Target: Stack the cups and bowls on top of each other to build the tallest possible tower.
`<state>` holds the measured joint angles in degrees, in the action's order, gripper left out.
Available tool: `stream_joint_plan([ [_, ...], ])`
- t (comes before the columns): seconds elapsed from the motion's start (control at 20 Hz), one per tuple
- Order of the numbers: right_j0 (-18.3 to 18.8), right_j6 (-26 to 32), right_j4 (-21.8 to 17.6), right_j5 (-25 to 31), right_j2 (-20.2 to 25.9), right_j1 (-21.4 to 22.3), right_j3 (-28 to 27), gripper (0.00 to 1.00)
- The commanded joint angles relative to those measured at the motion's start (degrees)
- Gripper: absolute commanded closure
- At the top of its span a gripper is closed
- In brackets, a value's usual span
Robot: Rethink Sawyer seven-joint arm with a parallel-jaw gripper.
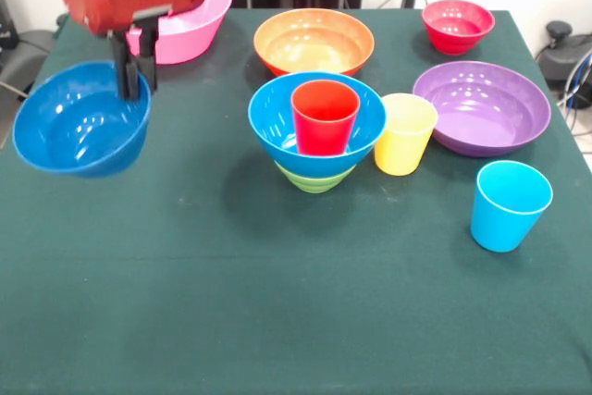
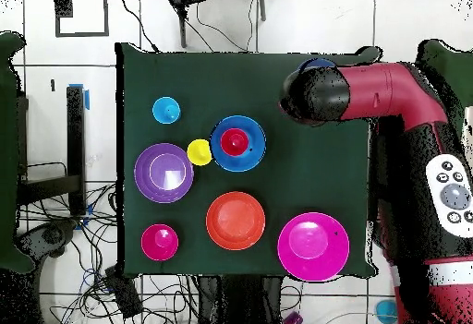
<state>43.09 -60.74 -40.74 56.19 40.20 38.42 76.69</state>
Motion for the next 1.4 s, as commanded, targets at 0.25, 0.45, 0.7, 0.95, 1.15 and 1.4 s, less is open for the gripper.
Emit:
stream_joint_plan([
  [0.25,-3.7,2.4,2.9,3.7,-0.7,6.6,11.7,1.0],
  [0.45,-3.9,0.0,5.2,2.1,-0.8,10.2,16.3,1.0],
  [0.7,-4.0,-1.8,7.2,-0.1,-1.1,13.7,21.1,1.0],
  [0.95,-4.5,-4.0,8.7,-1.8,-1.6,16.3,25.0,1.0],
  [1.15,-5.4,-6.9,9.1,-4.0,-2.2,17.1,27.8,1.0],
  [1.4,-7.3,-10.2,8.9,-6.5,-3.7,15.0,29.3,1.0],
])
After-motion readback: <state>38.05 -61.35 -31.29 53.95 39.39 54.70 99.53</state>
